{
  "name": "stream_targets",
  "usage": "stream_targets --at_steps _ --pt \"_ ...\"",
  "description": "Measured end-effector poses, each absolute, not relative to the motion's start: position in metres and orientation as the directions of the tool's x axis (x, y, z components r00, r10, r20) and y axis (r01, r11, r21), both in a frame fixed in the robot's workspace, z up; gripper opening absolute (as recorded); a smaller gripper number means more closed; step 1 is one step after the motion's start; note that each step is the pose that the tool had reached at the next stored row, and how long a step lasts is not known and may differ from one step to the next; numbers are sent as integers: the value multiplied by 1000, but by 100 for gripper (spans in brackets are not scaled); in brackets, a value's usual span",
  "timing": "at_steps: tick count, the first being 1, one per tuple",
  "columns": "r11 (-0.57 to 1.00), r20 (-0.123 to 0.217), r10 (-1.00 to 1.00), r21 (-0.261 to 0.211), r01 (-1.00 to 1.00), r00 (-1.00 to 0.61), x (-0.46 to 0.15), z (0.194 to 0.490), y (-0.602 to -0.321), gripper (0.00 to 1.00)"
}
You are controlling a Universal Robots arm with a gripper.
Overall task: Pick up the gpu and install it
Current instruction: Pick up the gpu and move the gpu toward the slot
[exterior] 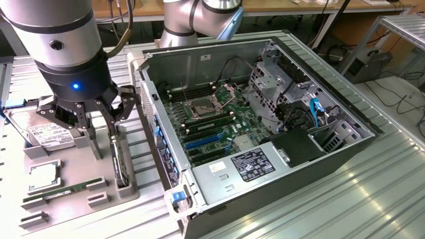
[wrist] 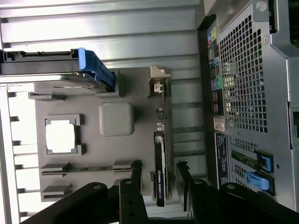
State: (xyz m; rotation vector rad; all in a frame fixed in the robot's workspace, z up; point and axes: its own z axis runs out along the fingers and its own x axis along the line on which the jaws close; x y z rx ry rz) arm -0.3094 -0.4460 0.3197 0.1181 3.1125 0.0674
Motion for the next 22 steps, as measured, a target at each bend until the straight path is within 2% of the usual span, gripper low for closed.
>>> stream_targets --at_steps 22 --pt "996 -25 76 44 75 -997 -303 277 -450 42"
